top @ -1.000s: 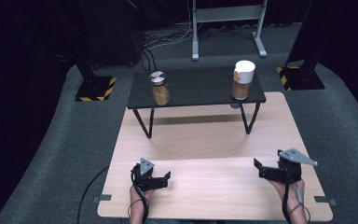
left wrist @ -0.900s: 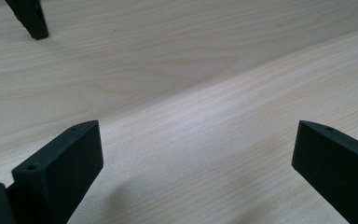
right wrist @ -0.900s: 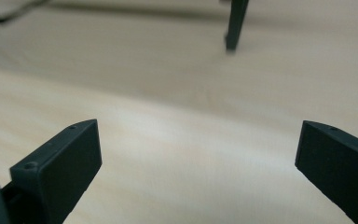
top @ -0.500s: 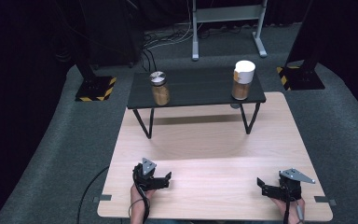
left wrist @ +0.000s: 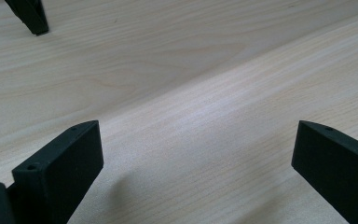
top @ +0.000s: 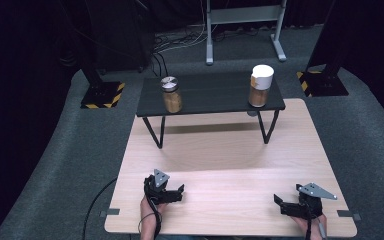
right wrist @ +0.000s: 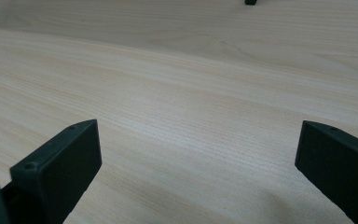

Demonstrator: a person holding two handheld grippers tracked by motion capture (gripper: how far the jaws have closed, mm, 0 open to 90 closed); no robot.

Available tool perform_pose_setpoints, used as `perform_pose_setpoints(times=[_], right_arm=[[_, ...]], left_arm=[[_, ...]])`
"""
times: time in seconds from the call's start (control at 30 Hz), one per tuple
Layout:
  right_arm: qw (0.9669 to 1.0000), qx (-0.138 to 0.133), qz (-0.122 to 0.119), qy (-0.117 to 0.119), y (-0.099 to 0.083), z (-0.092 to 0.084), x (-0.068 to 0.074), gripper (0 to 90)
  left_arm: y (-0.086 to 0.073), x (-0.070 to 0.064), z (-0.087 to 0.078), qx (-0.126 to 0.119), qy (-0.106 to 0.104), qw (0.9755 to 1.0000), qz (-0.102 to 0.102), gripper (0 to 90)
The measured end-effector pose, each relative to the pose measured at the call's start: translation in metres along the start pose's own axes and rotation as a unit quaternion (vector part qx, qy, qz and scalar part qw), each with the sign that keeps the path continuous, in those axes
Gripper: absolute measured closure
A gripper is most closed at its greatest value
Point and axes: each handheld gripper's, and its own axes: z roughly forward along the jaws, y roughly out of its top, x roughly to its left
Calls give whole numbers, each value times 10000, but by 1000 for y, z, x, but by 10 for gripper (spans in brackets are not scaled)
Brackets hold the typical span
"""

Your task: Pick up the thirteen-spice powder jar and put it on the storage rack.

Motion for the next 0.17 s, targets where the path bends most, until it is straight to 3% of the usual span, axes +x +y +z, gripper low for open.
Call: perform_pose_setpoints(times=[0.17], right_arm=[[10000, -18, -94, 25, -1, 0, 1, 0]], left_arm=[[1, -1, 0, 26, 28, 10000, 15, 17]])
